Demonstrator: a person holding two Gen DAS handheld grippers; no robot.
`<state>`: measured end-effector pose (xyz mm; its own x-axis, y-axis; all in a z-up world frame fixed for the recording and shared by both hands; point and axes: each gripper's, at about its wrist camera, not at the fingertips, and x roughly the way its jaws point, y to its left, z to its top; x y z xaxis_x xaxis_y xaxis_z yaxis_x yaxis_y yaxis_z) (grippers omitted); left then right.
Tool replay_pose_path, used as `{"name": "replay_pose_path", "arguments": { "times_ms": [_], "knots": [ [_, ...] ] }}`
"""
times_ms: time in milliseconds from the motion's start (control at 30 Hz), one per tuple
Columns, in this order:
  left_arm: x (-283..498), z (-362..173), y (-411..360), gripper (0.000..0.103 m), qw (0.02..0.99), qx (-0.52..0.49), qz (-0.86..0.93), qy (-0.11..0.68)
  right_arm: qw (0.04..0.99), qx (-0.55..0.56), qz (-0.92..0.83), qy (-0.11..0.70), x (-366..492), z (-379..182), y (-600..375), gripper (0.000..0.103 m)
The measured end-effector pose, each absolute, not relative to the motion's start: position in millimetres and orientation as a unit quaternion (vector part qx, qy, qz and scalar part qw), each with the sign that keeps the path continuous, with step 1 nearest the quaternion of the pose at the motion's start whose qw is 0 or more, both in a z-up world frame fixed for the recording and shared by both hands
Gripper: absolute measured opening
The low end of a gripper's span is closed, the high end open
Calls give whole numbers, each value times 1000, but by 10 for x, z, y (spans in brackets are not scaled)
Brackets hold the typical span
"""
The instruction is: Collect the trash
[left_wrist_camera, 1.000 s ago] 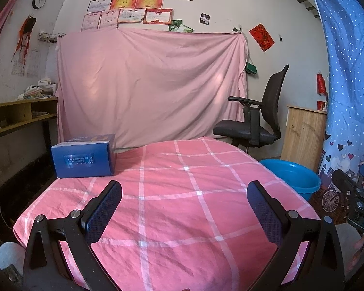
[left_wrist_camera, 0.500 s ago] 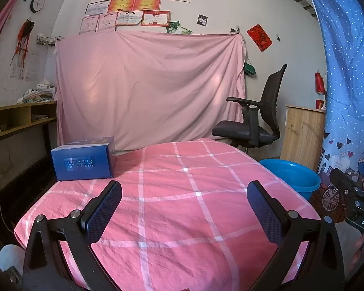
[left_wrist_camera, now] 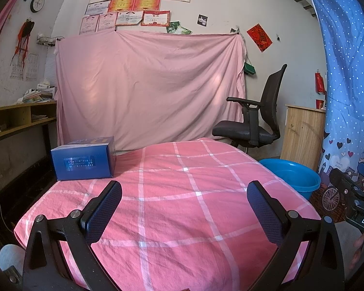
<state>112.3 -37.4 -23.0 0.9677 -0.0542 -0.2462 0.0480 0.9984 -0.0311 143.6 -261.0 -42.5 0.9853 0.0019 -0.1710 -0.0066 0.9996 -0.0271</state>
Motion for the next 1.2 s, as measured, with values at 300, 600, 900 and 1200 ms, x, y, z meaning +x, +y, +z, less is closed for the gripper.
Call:
{"name": "replay_pose_path", "arguments": {
  "times_ms": [300,600,900,1200],
  "knots": [
    [1121,-235,-391,101,992,-11,-26,124,996,-14,3,88,1444,-441,-2622,103],
    [1121,-235,-390,101,992,-11,-26,123,996,-12,3,90,1451,-453,-2644,103],
    [1121,-240,-376,101,992,-9,-27,122,996,-12,4,91,1455,-453,-2645,103],
    [1122,-240,-370,101,992,-9,-27,122,996,-11,4,90,1452,-450,-2650,103]
  ]
}}
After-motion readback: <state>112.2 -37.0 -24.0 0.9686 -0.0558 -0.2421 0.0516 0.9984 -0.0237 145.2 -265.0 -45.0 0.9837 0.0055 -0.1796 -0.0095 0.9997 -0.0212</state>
